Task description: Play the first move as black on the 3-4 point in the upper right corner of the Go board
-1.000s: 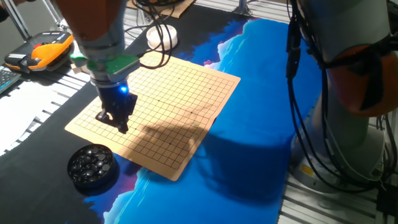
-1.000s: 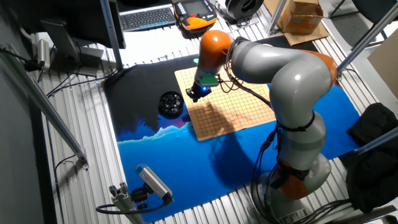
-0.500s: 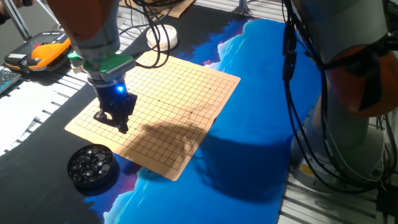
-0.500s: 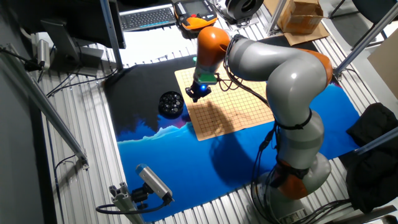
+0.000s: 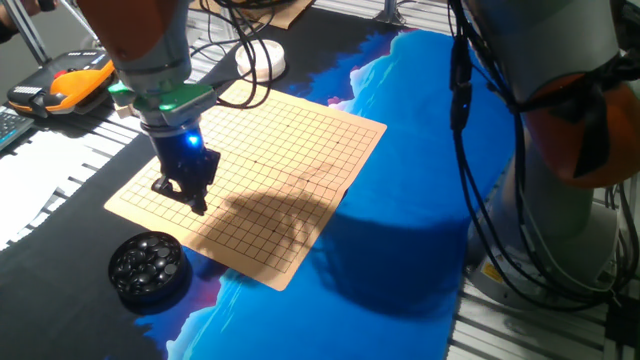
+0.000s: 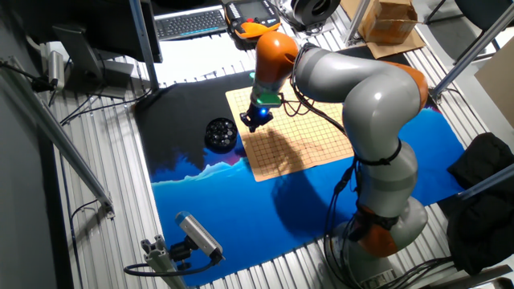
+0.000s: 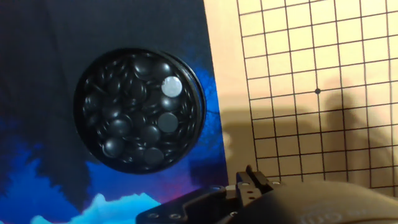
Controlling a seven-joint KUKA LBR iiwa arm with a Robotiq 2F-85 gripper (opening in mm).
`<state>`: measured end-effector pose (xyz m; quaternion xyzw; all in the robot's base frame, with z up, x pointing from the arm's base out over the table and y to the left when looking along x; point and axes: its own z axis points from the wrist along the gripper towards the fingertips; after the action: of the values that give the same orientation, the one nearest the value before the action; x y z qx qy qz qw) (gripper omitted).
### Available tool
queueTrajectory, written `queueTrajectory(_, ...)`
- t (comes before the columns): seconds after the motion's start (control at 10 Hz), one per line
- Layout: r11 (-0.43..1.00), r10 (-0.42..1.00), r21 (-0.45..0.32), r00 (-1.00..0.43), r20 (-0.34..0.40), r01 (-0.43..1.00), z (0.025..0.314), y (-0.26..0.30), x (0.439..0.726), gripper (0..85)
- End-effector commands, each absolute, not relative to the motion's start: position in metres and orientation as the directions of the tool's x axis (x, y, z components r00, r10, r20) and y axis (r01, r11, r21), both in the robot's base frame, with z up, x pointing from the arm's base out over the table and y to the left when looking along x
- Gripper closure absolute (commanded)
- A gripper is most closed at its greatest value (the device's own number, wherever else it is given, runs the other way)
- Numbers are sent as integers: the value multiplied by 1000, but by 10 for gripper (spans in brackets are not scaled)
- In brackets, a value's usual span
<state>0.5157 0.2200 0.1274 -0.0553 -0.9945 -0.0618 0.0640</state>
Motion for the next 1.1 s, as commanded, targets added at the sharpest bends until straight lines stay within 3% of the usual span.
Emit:
queueTrajectory(0.0,989,89,109,-987,132,104,126,217,513,850)
queueTrajectory(1.0,995,34,93,-993,111,45,116,201,497,850)
